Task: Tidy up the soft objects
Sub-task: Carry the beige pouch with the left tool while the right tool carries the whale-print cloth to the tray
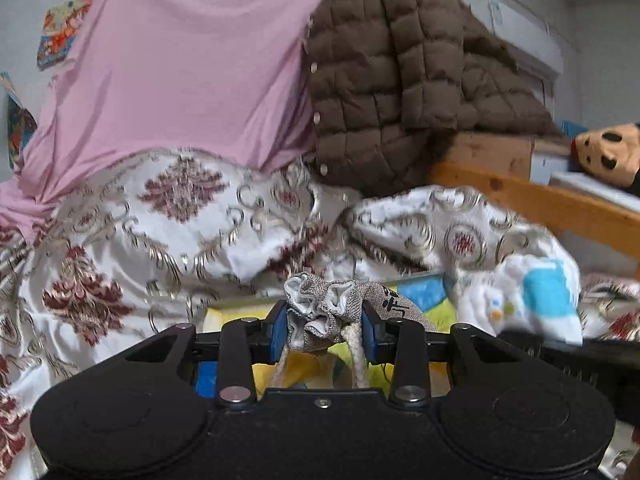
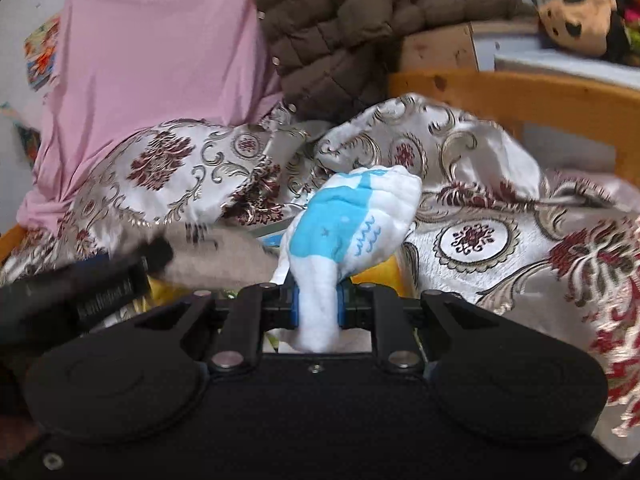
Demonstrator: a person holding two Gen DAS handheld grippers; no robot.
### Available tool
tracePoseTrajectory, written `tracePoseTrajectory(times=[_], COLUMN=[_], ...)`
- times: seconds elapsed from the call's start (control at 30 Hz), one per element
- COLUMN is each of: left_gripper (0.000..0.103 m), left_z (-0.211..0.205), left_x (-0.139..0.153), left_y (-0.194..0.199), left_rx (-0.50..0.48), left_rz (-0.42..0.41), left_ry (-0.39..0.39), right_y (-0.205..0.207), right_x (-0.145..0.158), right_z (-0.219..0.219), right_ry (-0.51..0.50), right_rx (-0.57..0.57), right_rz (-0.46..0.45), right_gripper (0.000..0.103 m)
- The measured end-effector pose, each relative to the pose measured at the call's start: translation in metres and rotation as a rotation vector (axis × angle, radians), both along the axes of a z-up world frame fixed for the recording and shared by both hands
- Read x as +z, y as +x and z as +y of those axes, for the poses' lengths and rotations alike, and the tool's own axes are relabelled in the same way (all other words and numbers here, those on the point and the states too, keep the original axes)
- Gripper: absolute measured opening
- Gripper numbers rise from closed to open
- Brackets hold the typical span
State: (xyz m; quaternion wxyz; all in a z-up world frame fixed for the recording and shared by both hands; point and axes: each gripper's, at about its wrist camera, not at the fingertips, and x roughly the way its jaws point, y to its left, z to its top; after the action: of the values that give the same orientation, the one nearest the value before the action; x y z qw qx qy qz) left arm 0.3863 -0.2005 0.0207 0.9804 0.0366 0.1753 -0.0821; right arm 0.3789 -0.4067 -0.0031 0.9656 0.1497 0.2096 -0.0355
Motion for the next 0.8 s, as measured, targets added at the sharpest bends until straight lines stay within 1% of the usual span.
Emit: tracePoseTrajectory(times=[0.07, 0.2, 0.3, 0.4, 0.63, 0.8], left_gripper=[0.038, 0.038, 0.039, 0.039, 0.039, 0.04], left_z=[0.001, 0.001, 0.001, 0.002, 0.004, 0.005], left_x=[-0.008, -0.029, -0.041, -0.05, -0.056, -0.058], left_y=[0.008, 0.02, 0.023, 0.024, 0.028, 0.03], left_rx=[0.0, 0.004, 0.011, 0.019, 0.016, 0.01], left_rz=[0.026, 0.073, 0.098, 0.115, 0.138, 0.162], left_ry=[-0.001, 0.021, 0.027, 0.034, 0.038, 0.033], right_y=[0.011, 0.027, 0.037, 0.039, 0.046, 0.05], right_x=[-0.007, -0.024, -0.036, -0.042, -0.045, -0.048], right_z=[-0.003, -0.007, -0.008, -0.005, 0.003, 0.001], right_ry=[-0.007, 0.001, -0.013, -0.028, -0.042, -0.021], right_rx=[0.0, 0.019, 0.031, 0.032, 0.035, 0.023], right_rz=[0.034, 0.095, 0.121, 0.13, 0.157, 0.173], right_gripper=[0.01, 0.01, 0.011, 0.011, 0.012, 0.014])
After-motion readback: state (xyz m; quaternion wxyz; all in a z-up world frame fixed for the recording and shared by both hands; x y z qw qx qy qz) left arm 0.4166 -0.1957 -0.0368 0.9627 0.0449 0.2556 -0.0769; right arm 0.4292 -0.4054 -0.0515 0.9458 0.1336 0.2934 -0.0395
